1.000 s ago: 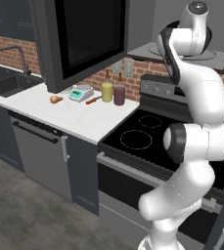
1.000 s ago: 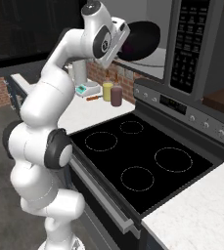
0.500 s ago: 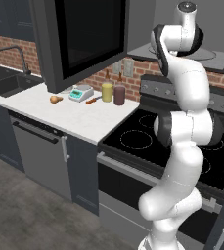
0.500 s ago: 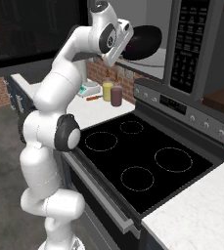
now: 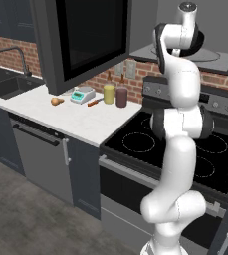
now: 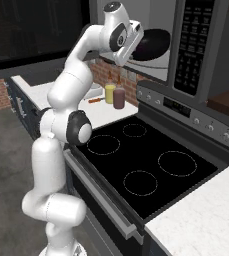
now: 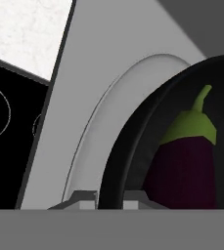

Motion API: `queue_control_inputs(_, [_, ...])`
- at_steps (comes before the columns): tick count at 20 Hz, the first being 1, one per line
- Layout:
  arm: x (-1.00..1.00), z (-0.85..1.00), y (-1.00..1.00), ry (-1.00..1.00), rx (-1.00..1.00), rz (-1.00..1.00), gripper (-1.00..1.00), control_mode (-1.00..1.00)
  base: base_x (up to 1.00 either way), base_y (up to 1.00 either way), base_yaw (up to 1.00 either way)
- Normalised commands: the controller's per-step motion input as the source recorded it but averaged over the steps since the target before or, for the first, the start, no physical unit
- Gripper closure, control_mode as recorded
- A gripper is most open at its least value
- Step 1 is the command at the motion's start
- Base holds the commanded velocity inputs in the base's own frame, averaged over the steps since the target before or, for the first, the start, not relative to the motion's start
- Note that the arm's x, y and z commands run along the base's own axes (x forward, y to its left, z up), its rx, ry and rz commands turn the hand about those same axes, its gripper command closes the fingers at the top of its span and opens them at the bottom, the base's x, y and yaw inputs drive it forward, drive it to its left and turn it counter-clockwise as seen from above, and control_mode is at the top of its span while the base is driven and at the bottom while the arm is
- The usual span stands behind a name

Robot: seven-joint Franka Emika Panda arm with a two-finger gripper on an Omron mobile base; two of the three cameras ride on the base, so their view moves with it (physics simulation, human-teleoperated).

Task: Pick the eggplant from the sink and place it in the bowl. Then pick the bowl and place it in the microwave. Then close the microwave door and press the start button.

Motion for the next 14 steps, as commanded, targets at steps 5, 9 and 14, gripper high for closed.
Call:
queue_control_inputs(5, [0.37,-0.17,-0.14,0.00,0.00,0.00,1.00,-1.00,0.00,0.00,0.00])
queue_control_inputs(9, [0.18,-0.41,-0.01,0.00,-0.02,0.00,-1.00,-1.00,0.00,0.00,0.00])
queue_control_inputs(14, [-0.25,-0.97,0.40,-0.09,-0.09,0.00,-1.00,-1.00,0.00,0.00,0.00])
